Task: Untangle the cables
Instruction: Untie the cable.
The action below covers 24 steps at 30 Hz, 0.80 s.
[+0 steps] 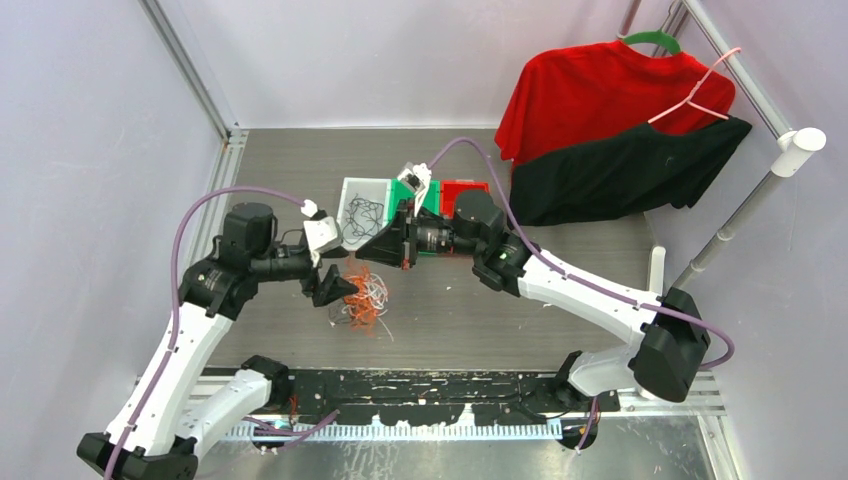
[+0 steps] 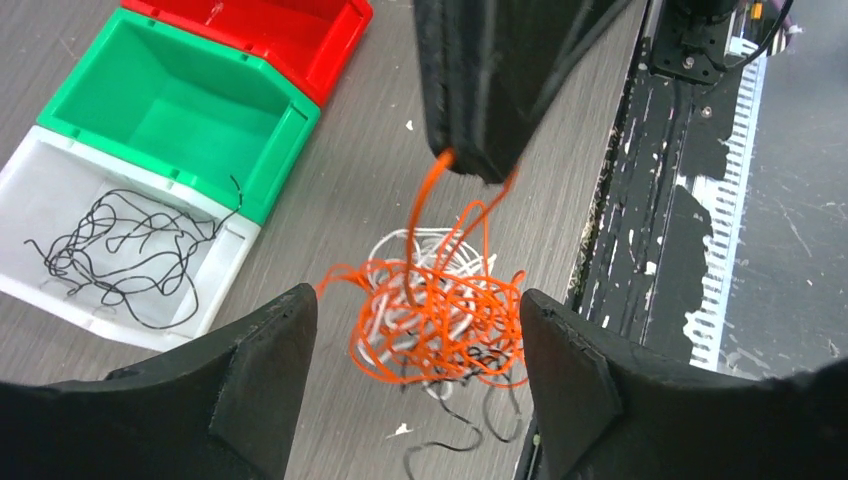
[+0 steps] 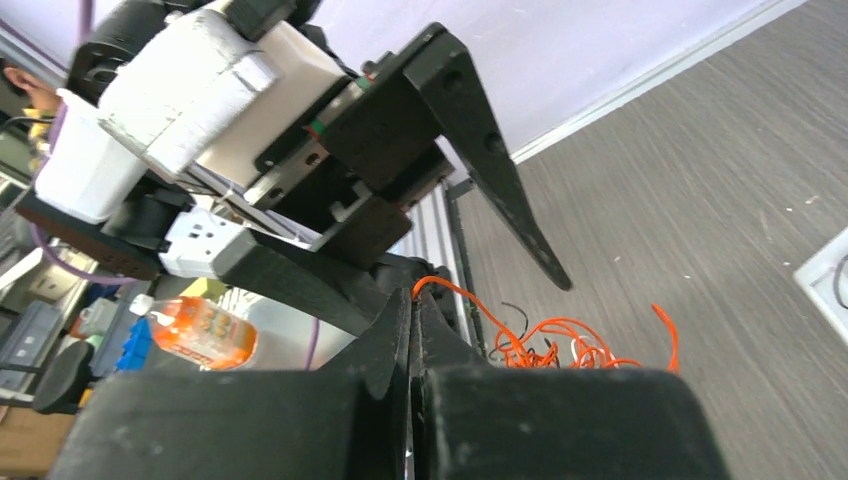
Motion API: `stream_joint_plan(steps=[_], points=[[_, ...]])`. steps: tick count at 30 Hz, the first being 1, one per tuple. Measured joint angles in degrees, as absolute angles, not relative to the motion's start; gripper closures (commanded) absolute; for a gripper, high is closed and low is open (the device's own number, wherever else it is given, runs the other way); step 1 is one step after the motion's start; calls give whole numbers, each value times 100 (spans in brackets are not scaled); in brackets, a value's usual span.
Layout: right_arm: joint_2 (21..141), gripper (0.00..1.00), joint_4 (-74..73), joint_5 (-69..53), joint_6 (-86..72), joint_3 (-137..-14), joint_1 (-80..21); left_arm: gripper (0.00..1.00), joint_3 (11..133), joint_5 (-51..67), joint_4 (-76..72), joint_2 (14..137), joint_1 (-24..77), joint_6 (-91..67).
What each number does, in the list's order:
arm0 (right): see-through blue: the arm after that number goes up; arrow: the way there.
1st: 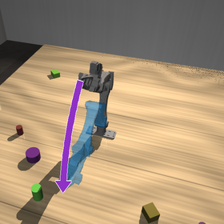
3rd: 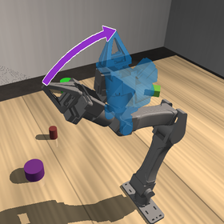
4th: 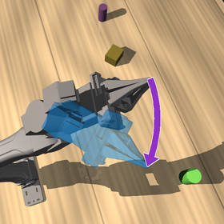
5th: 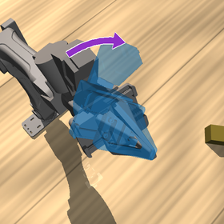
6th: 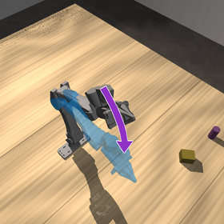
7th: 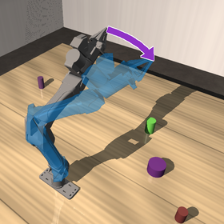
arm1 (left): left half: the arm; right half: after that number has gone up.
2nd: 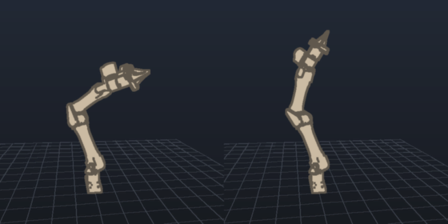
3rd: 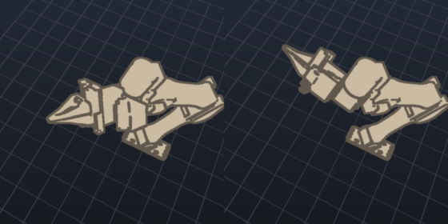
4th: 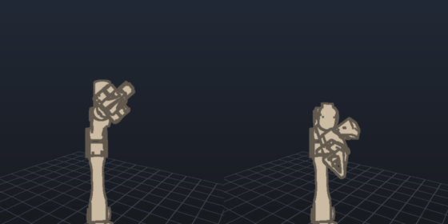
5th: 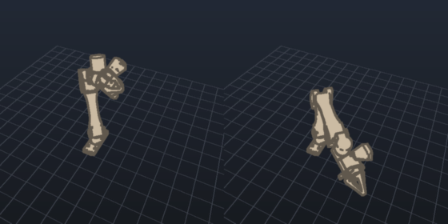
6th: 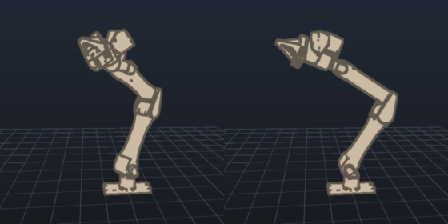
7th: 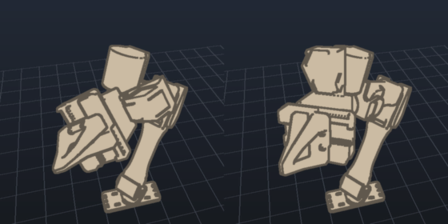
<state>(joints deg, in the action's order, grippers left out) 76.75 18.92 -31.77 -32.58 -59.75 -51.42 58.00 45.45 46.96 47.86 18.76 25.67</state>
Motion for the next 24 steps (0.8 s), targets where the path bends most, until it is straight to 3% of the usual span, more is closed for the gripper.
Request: stream_joint_plan(steps=[5,10,13,18,24], points=[[7677,99,1925,-3286,-3459,-6073,-5256,36,5603,4504,4121,4727,2016,2263],[7677,99,1922,-3317,-3535,-6086,-5334,77,5568,4523,3719,4609,2021,1933],[7673,98,1925,-3308,-3618,-6086,-5347,90,5568,4541,3564,4515,2025,1804],[7588,63,2043,-3245,-3865,-5990,-5345,100,5561,4543,3409,4359,2027,1645],[7196,45,2185,-3063,-4066,-5649,-5334,100,5658,4617,3326,4362,2029,1485]])
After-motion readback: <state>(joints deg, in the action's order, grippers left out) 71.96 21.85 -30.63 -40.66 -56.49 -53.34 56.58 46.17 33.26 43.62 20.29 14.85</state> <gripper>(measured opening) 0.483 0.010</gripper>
